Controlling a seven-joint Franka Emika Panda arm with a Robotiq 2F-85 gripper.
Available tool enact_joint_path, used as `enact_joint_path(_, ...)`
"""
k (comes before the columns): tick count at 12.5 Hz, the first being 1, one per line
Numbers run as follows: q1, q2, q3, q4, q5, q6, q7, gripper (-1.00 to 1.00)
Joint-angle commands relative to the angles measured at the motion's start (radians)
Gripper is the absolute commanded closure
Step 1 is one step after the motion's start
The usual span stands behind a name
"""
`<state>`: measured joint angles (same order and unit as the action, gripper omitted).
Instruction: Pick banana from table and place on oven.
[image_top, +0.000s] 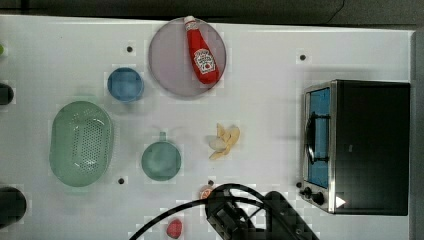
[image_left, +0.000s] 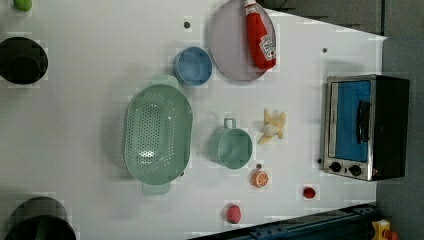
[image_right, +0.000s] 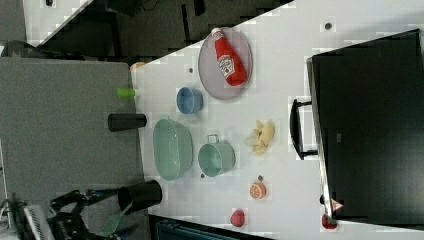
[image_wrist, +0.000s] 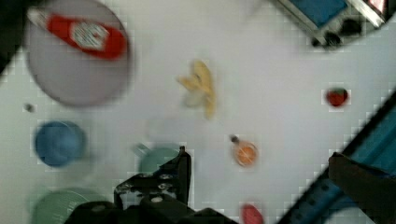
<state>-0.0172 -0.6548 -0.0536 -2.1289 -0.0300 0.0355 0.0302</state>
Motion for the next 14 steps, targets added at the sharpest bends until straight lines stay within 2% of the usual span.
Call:
enact_joint_path(1, 0.005, 0.147, 0.016, -0.063, 0.005, 0.043, 0.041, -1.00)
enact_joint_path(7, 0.005, 0.391, 0.016, -0.219, 0.004, 0.448, 0.041, -1.00)
enact_joint_path(14, -0.001, 0.752, 0.015, -0.288, 0.004, 0.886, 0.041, -1.00)
